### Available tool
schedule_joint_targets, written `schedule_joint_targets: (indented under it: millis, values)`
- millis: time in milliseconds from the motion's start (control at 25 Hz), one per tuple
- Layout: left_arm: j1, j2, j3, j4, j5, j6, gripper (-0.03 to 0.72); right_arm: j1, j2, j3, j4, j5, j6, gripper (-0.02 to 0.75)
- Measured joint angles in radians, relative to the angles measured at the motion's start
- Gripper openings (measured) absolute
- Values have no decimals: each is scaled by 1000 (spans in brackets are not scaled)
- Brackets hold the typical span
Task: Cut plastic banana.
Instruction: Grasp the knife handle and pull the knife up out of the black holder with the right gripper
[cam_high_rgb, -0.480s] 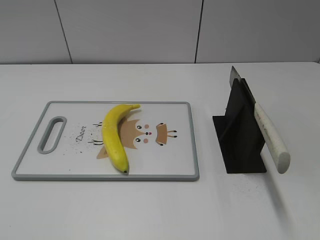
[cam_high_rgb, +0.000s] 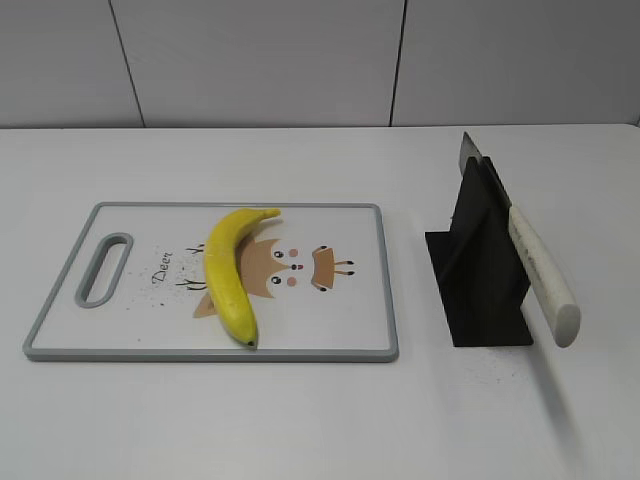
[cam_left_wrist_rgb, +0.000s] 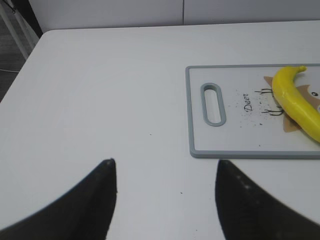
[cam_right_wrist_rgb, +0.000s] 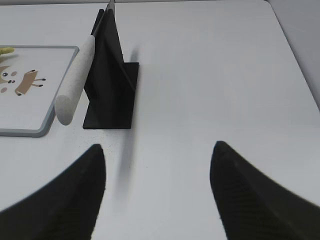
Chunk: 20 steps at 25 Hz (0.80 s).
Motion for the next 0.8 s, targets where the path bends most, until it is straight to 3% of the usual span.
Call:
schedule_joint_targets:
  millis: [800]
  values:
    - [0,0,0,0,0,0,593,0,0,0,1,0,0,519]
